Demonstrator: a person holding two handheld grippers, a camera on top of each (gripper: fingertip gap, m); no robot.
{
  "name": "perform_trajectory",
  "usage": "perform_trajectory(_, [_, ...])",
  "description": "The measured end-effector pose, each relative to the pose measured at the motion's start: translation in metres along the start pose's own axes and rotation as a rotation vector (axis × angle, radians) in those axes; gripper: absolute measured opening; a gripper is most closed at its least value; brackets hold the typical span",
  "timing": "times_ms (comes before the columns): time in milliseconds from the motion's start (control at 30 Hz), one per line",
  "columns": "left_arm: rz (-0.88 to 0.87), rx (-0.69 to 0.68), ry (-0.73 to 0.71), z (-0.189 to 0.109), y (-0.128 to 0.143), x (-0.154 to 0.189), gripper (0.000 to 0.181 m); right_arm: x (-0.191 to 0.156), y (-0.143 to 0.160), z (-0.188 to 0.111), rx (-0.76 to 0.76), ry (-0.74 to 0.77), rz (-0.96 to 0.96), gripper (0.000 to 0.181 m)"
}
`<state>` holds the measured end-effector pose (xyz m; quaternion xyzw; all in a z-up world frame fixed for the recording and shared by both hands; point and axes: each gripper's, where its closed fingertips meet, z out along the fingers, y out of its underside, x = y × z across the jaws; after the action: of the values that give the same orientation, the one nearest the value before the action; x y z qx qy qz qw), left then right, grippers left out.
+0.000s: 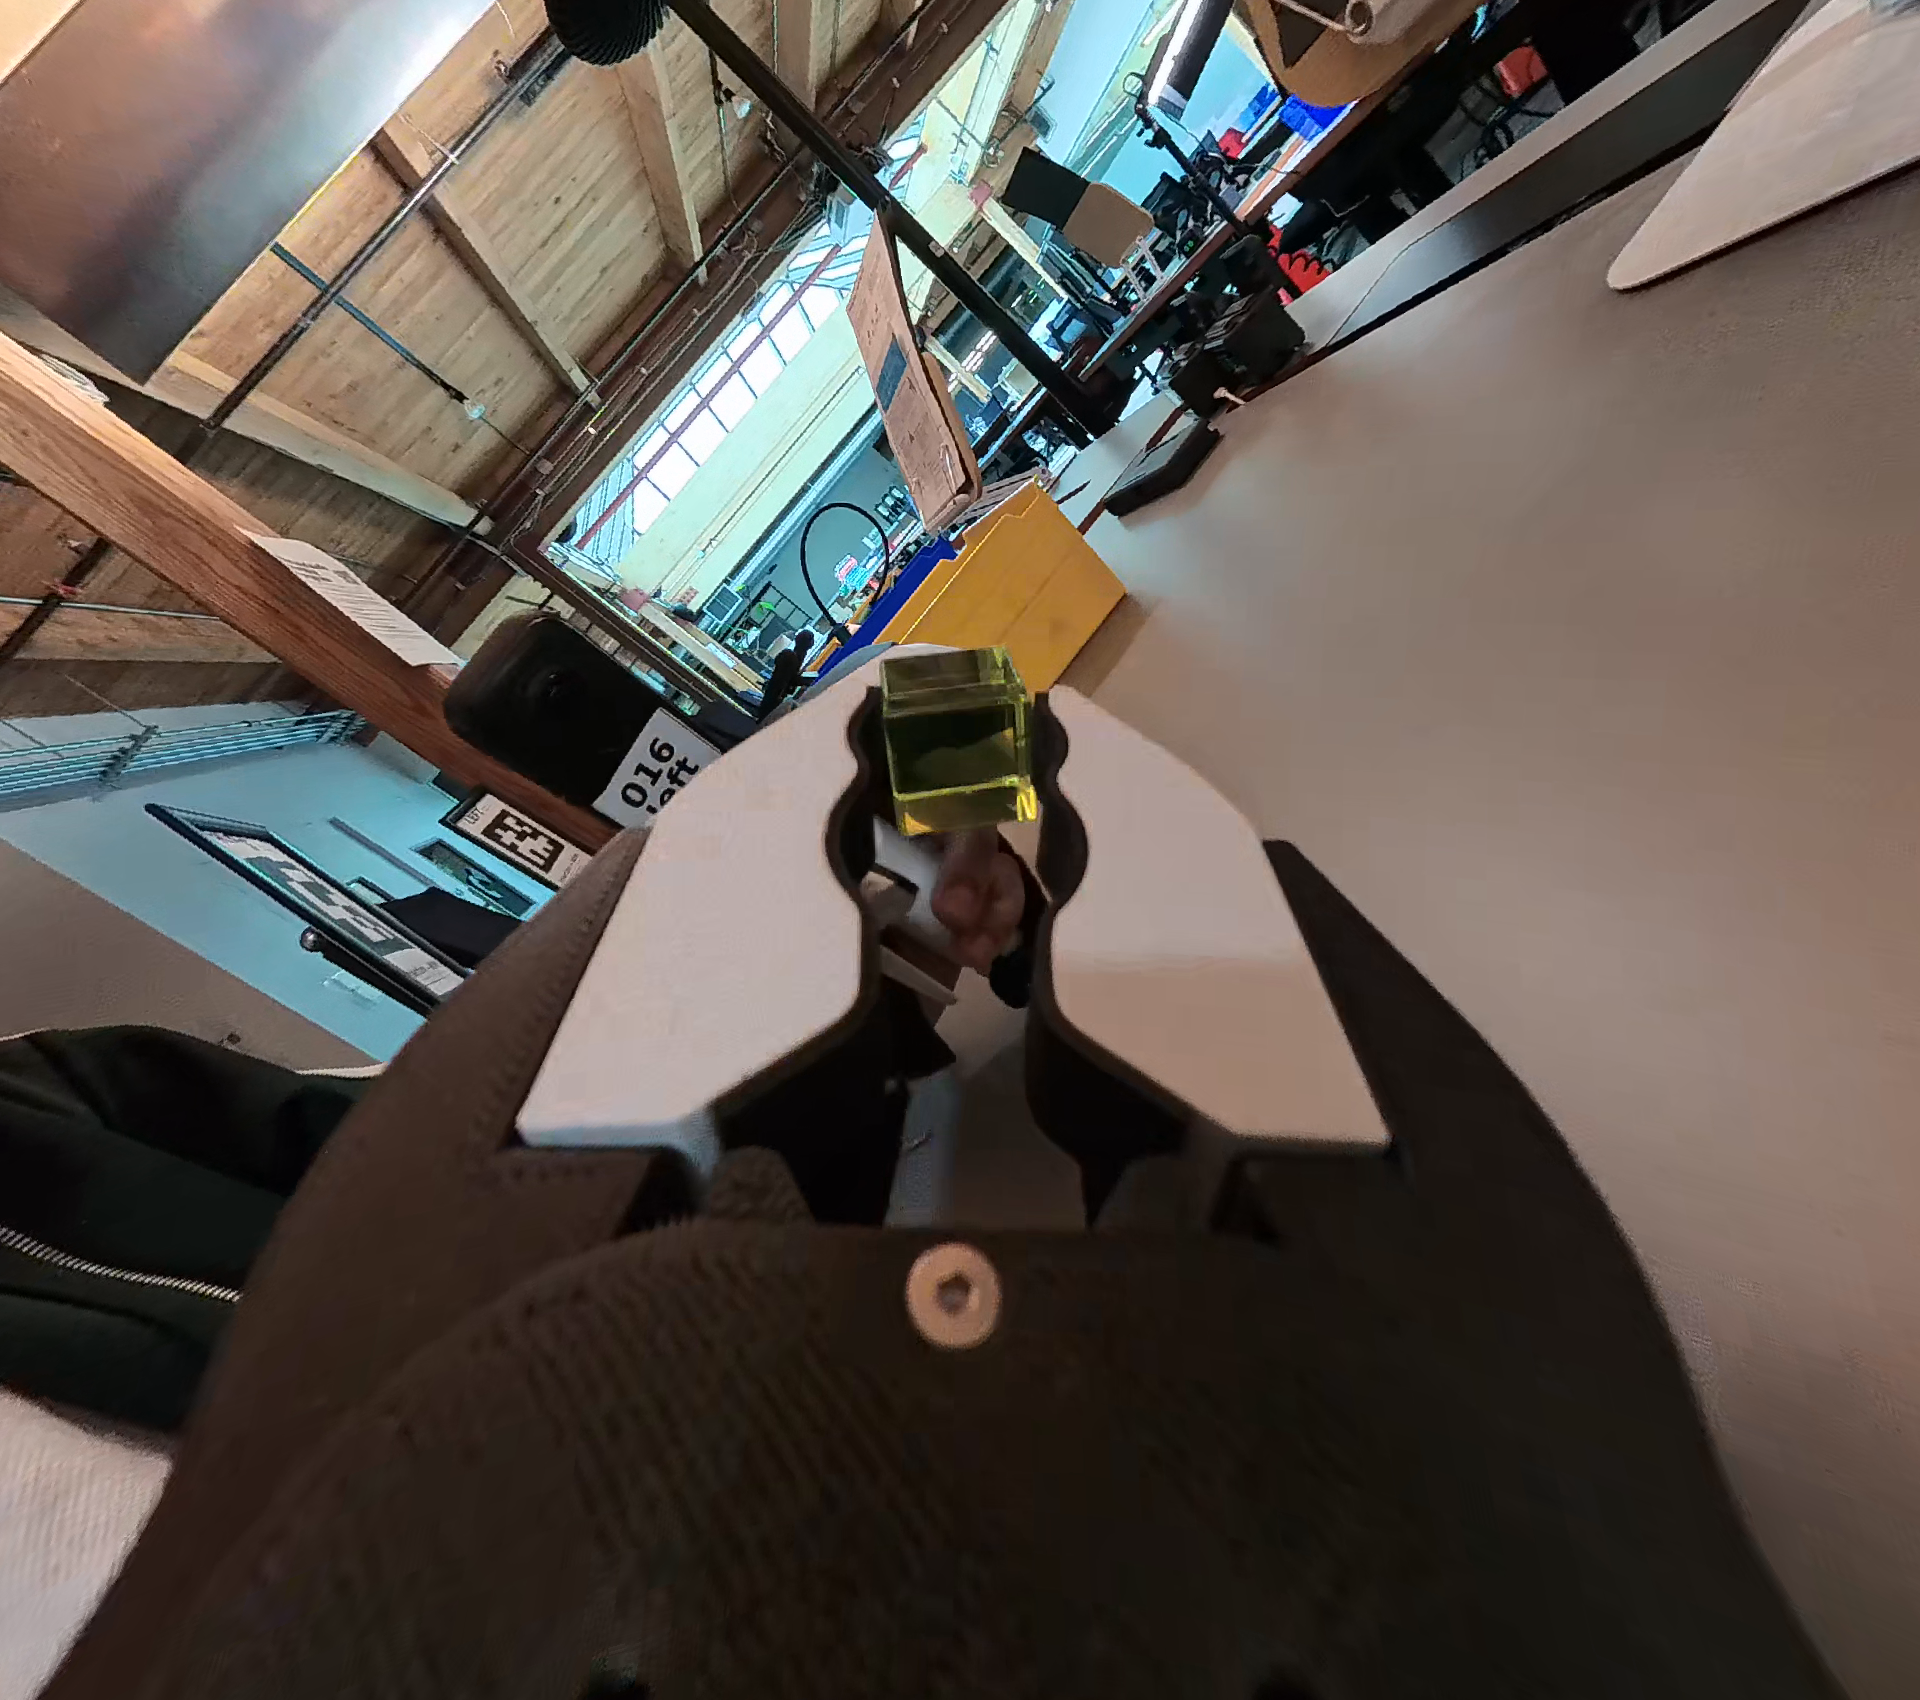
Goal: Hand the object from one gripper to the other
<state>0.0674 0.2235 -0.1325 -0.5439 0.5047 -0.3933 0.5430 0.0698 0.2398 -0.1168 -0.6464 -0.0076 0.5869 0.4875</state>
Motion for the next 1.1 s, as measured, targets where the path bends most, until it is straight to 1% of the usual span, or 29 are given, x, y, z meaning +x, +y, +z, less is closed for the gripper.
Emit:
perform_trajectory(33, [0.002,-0.003,0.001,0.000,0.000,0.000,0.044,0.000,0.001,0.000,-0.004,0.000,-0.002,0.027])
perform_trajectory(400, [0.057,0.015,-0.011,-0.001,-0.004,0.003,0.043,-0.005,0.003,0.002,-0.011,-0.035,0.019,0.027])
perform_trajectory(533, [0.022,0.042,0.003,-0.004,-0.007,0.001,0.044,-0.006,0.001,0.000,-0.015,-0.041,0.001,0.027])
perform_trajectory(633, [-0.049,0.060,0.042,-0.006,-0.009,0.000,0.041,-0.007,-0.001,-0.002,-0.014,-0.047,-0.028,0.027])
perform_trajectory(700, [-0.165,0.048,0.106,-0.007,-0.007,0.004,0.033,-0.009,-0.003,-0.003,-0.007,-0.052,-0.055,0.027])
perform_trajectory(767, [-0.336,0.036,0.182,-0.007,-0.006,0.006,0.028,-0.010,-0.004,-0.004,-0.002,-0.050,-0.099,0.027])
perform_trajectory(833, [-0.549,0.044,0.270,-0.008,-0.006,0.005,0.031,-0.012,-0.004,-0.004,-0.002,-0.045,-0.182,0.027])
perform_trajectory(900, [-0.781,0.082,0.385,-0.011,-0.010,0.003,0.033,-0.015,-0.001,-0.003,-0.030,-0.035,-0.326,0.027])
perform_trajectory(967, [-0.983,0.115,0.500,-0.015,-0.012,0.000,0.035,-0.014,0.006,-0.002,-0.093,0.006,-0.511,0.027])
perform_trajectory(1033, [-1.105,0.054,0.586,-0.015,-0.005,0.003,0.039,-0.011,0.013,-0.002,-0.163,0.049,-0.690,0.028])
perform_trajectory(1100, [-1.166,-0.006,0.628,-0.014,0.002,0.007,0.040,-0.012,0.020,-0.001,-0.211,0.052,-0.825,0.028])
